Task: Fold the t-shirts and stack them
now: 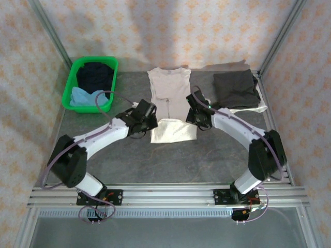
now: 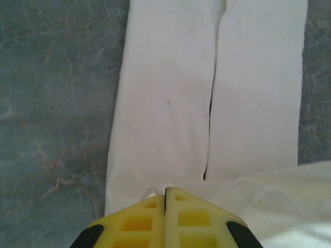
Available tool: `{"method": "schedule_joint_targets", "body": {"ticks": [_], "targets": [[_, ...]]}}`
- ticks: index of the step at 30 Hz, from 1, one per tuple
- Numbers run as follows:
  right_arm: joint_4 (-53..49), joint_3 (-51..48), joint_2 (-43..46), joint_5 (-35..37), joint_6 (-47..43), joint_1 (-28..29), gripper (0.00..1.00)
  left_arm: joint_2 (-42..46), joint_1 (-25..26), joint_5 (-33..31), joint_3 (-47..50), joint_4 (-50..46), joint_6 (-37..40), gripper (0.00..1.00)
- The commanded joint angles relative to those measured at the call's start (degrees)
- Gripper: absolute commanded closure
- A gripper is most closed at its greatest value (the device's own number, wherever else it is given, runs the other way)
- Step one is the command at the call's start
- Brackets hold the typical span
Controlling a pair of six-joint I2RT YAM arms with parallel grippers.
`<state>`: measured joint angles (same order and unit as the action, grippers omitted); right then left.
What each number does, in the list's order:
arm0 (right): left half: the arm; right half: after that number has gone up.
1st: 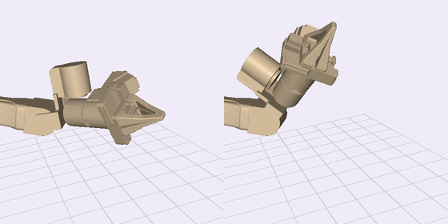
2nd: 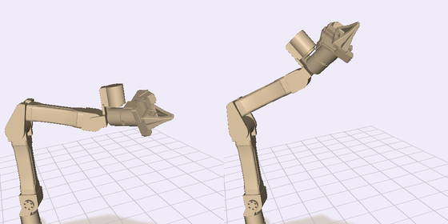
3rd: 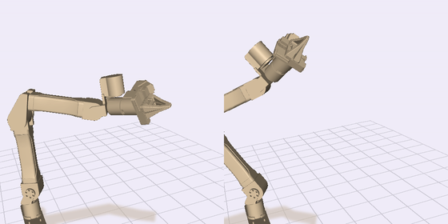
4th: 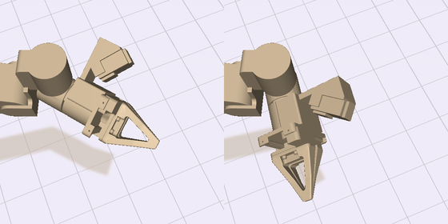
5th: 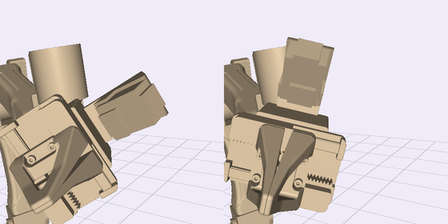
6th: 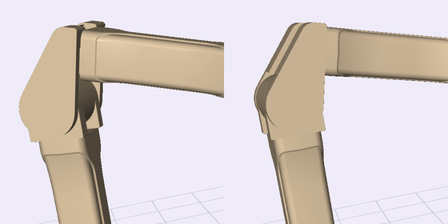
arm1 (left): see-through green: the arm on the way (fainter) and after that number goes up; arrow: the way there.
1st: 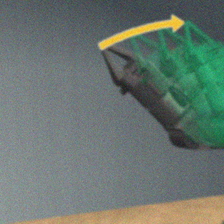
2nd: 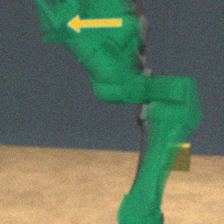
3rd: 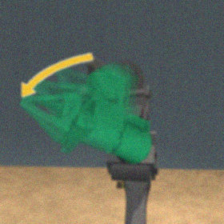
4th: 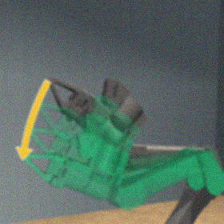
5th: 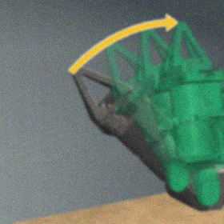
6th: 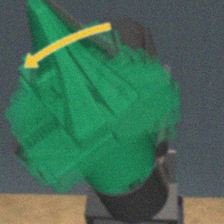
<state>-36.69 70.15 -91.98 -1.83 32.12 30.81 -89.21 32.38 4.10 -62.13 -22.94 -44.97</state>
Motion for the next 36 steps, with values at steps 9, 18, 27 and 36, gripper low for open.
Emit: {"method": "schedule_joint_targets", "body": {"ticks": [9,18,27,36], "targets": [[-2.09,18.82,-17.56,-7.05,-8.10,-6.49,1.00,-16.39,-7.77,5.53,-17.04,-2.29,6.10,1.00],[-5.82,31.35,-27.68,-9.65,-9.62,-8.98,1.00,-25.74,-11.97,7.73,-26.56,-5.63,7.68,1.00],[-7.98,36.14,-33.30,-8.66,-10.02,-10.04,1.00,-33.51,-12.83,9.14,-35.06,-10.42,10.42,1.00],[-9.94,40.11,-34.90,-7.22,-11.86,-11.47,0.92,-36.71,-14.27,7.07,-41.97,-15.51,12.92,1.00]]}}
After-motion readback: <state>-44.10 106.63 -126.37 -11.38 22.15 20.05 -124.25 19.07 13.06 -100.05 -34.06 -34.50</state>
